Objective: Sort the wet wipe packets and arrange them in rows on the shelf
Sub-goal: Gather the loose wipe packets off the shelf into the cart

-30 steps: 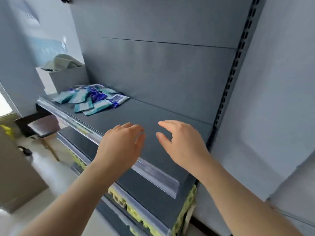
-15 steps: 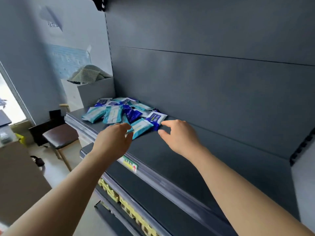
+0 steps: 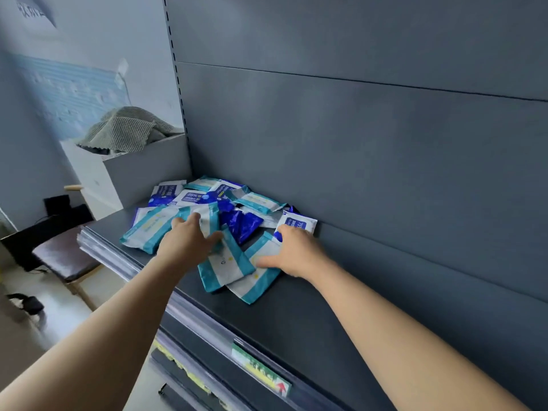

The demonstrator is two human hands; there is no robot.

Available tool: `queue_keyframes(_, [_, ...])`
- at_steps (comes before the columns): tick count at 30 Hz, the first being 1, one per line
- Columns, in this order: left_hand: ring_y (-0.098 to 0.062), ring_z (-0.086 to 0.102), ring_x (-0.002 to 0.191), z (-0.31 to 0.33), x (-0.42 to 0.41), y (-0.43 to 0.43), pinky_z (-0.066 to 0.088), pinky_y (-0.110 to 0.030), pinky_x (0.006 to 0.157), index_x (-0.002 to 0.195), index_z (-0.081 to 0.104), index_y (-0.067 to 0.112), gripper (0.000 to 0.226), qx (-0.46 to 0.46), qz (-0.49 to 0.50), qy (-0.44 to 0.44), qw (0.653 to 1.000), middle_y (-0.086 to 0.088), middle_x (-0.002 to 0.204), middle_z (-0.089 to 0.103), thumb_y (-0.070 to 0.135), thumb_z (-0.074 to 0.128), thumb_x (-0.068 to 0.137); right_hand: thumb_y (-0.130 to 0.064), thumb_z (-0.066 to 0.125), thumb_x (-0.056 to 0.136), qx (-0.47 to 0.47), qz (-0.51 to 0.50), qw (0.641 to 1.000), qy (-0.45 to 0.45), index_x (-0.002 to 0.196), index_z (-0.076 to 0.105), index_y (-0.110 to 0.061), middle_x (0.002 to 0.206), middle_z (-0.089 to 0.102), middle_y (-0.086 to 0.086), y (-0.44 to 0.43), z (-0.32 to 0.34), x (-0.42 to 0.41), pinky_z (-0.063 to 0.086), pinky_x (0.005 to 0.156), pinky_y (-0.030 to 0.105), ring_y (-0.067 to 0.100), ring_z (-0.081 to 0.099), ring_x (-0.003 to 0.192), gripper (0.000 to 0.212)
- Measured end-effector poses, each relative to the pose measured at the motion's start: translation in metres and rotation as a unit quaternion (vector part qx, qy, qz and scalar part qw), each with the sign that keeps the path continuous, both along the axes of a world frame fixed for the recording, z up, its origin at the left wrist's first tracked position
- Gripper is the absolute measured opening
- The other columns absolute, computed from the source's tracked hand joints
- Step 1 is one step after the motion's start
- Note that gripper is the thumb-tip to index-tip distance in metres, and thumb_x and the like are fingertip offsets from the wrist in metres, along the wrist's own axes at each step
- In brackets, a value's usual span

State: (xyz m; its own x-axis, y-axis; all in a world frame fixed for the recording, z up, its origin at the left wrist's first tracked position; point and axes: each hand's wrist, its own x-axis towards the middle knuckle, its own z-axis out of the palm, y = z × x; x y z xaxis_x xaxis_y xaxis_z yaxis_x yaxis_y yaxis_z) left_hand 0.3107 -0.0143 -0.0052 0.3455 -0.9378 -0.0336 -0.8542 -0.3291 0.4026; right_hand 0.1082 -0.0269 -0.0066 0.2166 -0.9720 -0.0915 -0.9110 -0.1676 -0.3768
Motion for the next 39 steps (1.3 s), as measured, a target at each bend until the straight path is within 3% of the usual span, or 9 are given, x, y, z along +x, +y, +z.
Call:
queue_keyframes(3, [-0.031, 0.052, 0.099, 0.001, 0.013, -0.015, 0.046, -0.035, 0.074, 0.132, 0.037, 0.014, 0.073, -0.013, 0.015, 0.094, 0.995, -0.017, 0.132, 0.041, 0.039, 0.076, 0.076, -0.055, 0.083, 0.060, 0.050, -0.044, 0.996, -0.061, 0.103, 0.058, -0.009, 0.104, 0.062, 0.009, -0.007, 0.000, 0.005, 0.052, 0.079, 0.035, 0.025, 0.061, 0.092, 0.068])
queue_keyframes(6, [-0.019, 0.054, 0.079, 0.008, 0.020, -0.021, 0.041, -0.024, 0.052, 0.134, 0.032, 0.019, 0.076, -0.027, -0.009, 0.186, 0.982, -0.011, 0.116, 0.053, 0.022, 0.079, 0.074, -0.036, 0.087, 0.061, 0.068, -0.092, 0.986, -0.123, 0.076, 0.053, -0.008, 0.076, 0.057, 0.007, -0.014, 0.003, 0.003, 0.039, 0.055, 0.030, 0.018, 0.047, 0.063, 0.047])
queue_keyframes(9, [-0.015, 0.051, 0.072, 0.012, 0.020, -0.018, 0.039, -0.024, 0.056, 0.132, 0.035, 0.013, 0.071, 0.018, -0.073, 0.138, 0.988, -0.003, 0.098, 0.053, 0.033, 0.075, 0.076, -0.031, 0.085, 0.059, 0.023, -0.184, 0.963, -0.197, 0.091, 0.064, -0.009, 0.094, 0.070, 0.010, -0.030, 0.002, -0.008, 0.055, 0.074, 0.035, 0.022, 0.064, 0.080, 0.045])
queue_keyframes(12, [-0.019, 0.052, 0.091, 0.008, 0.024, -0.016, 0.044, -0.029, 0.073, 0.128, 0.045, 0.010, 0.074, 0.086, -0.152, 0.042, 0.984, -0.006, 0.115, 0.055, 0.052, 0.073, 0.074, -0.041, 0.082, 0.058, 0.007, -0.233, 0.956, -0.179, 0.103, 0.062, -0.012, 0.108, 0.066, 0.009, -0.035, -0.004, -0.012, 0.054, 0.082, 0.038, 0.027, 0.063, 0.096, 0.057])
queue_keyframes(19, [-0.017, 0.049, 0.094, 0.012, 0.033, -0.022, 0.041, -0.028, 0.071, 0.128, 0.043, 0.019, 0.080, 0.111, -0.195, 0.136, 0.965, 0.002, 0.116, 0.050, 0.044, 0.084, 0.064, -0.014, 0.083, 0.069, -0.010, -0.287, 0.920, -0.266, 0.127, 0.050, -0.015, 0.120, 0.056, 0.000, -0.028, -0.005, 0.009, 0.051, 0.084, 0.032, 0.020, 0.059, 0.104, 0.067])
queue_keyframes(23, [-0.017, 0.057, 0.079, 0.020, 0.054, -0.037, 0.043, -0.029, 0.062, 0.108, 0.058, 0.012, 0.054, 0.045, -0.173, 0.162, 0.970, -0.003, 0.099, 0.063, 0.033, 0.085, 0.066, -0.005, 0.078, 0.072, -0.052, -0.285, 0.887, -0.359, 0.121, 0.040, -0.026, 0.110, 0.055, -0.008, -0.017, 0.008, 0.009, 0.052, 0.072, 0.028, 0.014, 0.061, 0.094, 0.065])
queue_keyframes(26, [-0.021, 0.060, 0.081, 0.024, 0.071, -0.056, 0.050, -0.033, 0.068, 0.104, 0.059, 0.009, 0.044, 0.023, -0.152, 0.177, 0.972, -0.007, 0.101, 0.066, 0.029, 0.081, 0.072, -0.001, 0.075, 0.075, -0.027, -0.269, 0.856, -0.441, 0.110, 0.058, -0.009, 0.103, 0.069, 0.002, -0.021, 0.018, 0.012, 0.056, 0.067, 0.029, 0.019, 0.069, 0.087, 0.039])
queue_keyframes(30, [-0.026, 0.059, 0.096, 0.019, 0.077, -0.073, 0.052, -0.042, 0.087, 0.115, 0.054, 0.011, 0.055, 0.065, -0.162, 0.133, 0.976, -0.007, 0.110, 0.061, 0.040, 0.077, 0.074, 0.002, 0.071, 0.078, 0.038, -0.225, 0.863, -0.452, 0.104, 0.067, 0.000, 0.098, 0.073, 0.012, -0.038, 0.009, 0.037, 0.057, 0.084, 0.039, 0.027, 0.071, 0.089, 0.027])
queue_keyframes(39, [-0.019, 0.054, 0.090, 0.013, 0.085, -0.080, 0.043, -0.028, 0.067, 0.126, 0.050, 0.009, 0.070, 0.029, -0.175, 0.149, 0.973, -0.001, 0.106, 0.056, 0.037, 0.082, 0.070, 0.001, 0.070, 0.081, 0.074, -0.227, 0.863, -0.445, 0.108, 0.064, -0.004, 0.105, 0.071, 0.010, -0.063, -0.009, 0.061, 0.057, 0.085, 0.038, 0.023, 0.070, 0.093, 0.028])
